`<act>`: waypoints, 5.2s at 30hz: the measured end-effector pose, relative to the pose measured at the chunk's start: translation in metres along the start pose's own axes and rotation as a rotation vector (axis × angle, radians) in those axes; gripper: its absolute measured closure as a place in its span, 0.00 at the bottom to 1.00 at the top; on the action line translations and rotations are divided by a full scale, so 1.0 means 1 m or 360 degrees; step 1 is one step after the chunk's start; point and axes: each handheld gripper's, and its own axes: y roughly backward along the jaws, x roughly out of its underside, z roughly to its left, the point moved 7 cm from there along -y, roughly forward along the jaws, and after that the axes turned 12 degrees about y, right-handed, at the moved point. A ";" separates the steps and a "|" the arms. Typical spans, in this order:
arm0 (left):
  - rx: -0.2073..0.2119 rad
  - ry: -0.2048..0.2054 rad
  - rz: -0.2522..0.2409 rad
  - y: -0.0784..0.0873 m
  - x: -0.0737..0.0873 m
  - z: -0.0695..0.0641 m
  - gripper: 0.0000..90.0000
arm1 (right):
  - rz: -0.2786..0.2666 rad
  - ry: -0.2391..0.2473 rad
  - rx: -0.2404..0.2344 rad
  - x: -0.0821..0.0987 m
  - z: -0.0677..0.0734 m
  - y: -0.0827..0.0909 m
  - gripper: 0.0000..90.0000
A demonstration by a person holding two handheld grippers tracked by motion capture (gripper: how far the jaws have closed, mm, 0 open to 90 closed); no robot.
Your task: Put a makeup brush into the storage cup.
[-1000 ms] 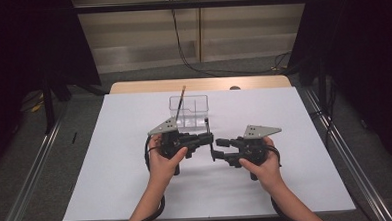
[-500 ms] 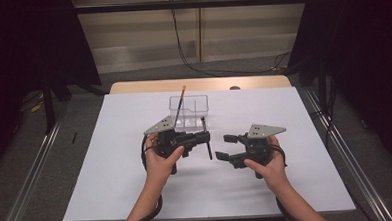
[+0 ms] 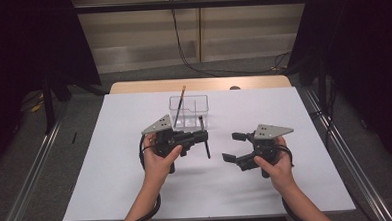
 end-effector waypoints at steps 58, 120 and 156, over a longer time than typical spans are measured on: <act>-0.0085 -0.0033 -0.0012 0.021 -0.009 0.004 0.93 | 0.0077 0.0035 0.0180 0.028 -0.026 0.076 0.10; -0.0315 -0.0059 -0.0007 0.045 -0.049 0.052 0.93 | 0.0102 0.0003 0.0298 0.059 -0.027 0.122 0.10; -0.0401 -0.0117 -0.0015 0.039 -0.093 0.060 0.93 | 0.0102 0.0016 0.0290 0.061 -0.026 0.123 0.10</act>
